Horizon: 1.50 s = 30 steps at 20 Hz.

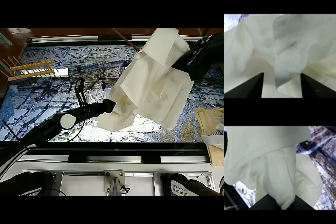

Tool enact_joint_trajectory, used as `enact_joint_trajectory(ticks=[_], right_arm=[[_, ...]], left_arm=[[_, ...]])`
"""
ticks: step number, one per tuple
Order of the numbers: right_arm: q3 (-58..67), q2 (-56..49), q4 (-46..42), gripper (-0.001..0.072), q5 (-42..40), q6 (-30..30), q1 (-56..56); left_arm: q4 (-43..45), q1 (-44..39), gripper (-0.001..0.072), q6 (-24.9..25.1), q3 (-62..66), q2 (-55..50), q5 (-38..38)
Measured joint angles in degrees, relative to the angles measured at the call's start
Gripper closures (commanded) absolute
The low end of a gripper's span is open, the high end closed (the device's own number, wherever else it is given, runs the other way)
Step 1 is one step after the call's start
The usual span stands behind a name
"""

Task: Fold the shirts.

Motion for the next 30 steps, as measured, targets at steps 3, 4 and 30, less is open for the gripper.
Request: enact_joint_trajectory(ticks=[3, 4, 30], right_arm=[[0.0, 0.0, 0.0, 0.0634, 0.0, 0.0, 0.0], [0.0, 0.0, -0.1, 0.0634, 0.0, 0.0, 0.0], [0.0, -0.5, 11.9, 0.0635, 0.9, -0.5, 3.1]], left_arm=[[-1.4, -1.1, 0.0649, -0.1, 0.8, -1.4, 3.1], [-1.5, -1.5, 0.0651, -0.1, 1.1, -1.7, 3.6], [-2.3, 28.6, 0.0652, 11.0, 32.2, 6.5, -9.8]])
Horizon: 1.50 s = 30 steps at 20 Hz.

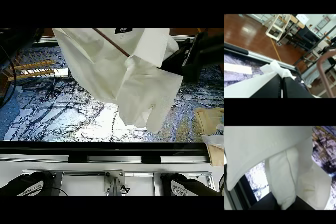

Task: Fold the shirts.

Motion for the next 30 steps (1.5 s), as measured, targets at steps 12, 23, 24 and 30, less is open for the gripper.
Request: enact_joint_trajectory(ticks=[12, 23, 24, 30], right_arm=[[0.0, -1.1, -5.5, 0.0635, -0.9, 0.3, 3.5], [0.0, -1.1, -5.4, 0.0636, 0.1, 0.9, 3.6], [0.0, -1.1, -5.3, 0.0636, 0.1, 1.0, 3.6], [0.0, -1.1, -4.8, 0.0636, 0.4, 1.1, 3.6]], left_arm=[[0.2, 6.4, 0.0652, 6.8, 5.4, 0.4, -12.8], [-2.9, 7.7, 0.0652, 5.3, 5.5, -1.0, -9.6], [-3.0, 7.7, 0.0652, 4.9, 5.5, -1.1, -9.4], [-3.2, 7.7, 0.0652, 4.0, 5.5, -1.2, -8.8]])
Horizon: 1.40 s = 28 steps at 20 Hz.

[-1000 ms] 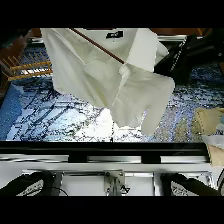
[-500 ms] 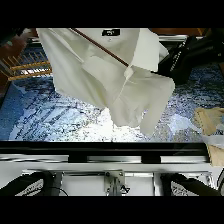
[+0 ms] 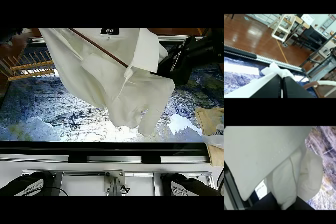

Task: Fold the shirts.

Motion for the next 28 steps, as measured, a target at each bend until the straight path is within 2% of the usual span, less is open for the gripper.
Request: enact_joint_trajectory(ticks=[13, 21, 28], right_arm=[[0.0, -1.2, -4.1, 0.0635, 0.0, 0.9, 4.8], [0.0, -1.2, -7.0, 0.0636, -0.3, 0.9, 6.1], [0.0, -1.2, -7.5, 0.0635, 0.0, 0.9, 6.2]], left_arm=[[-1.3, -0.2, 0.0651, -0.2, 0.0, -0.2, 1.6], [0.6, 2.5, 0.0652, 0.0, 0.0, -1.7, -3.8], [0.7, 4.3, 0.0652, 0.0, 0.0, -2.0, -5.3]])
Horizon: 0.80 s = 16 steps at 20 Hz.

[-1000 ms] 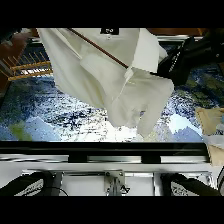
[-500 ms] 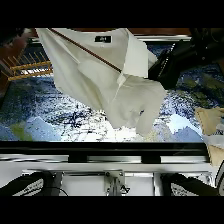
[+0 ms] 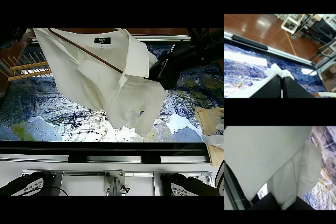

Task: Fold the shirts.

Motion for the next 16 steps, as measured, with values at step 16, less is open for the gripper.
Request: enact_joint_trajectory(ticks=[16], right_arm=[[-0.1, -1.1, 0.0, 0.0636, 0.3, 1.2, 0.0]], left_arm=[[-3.3, 0.2, 0.0652, 0.0, 0.0, 0.0, 0.2]])
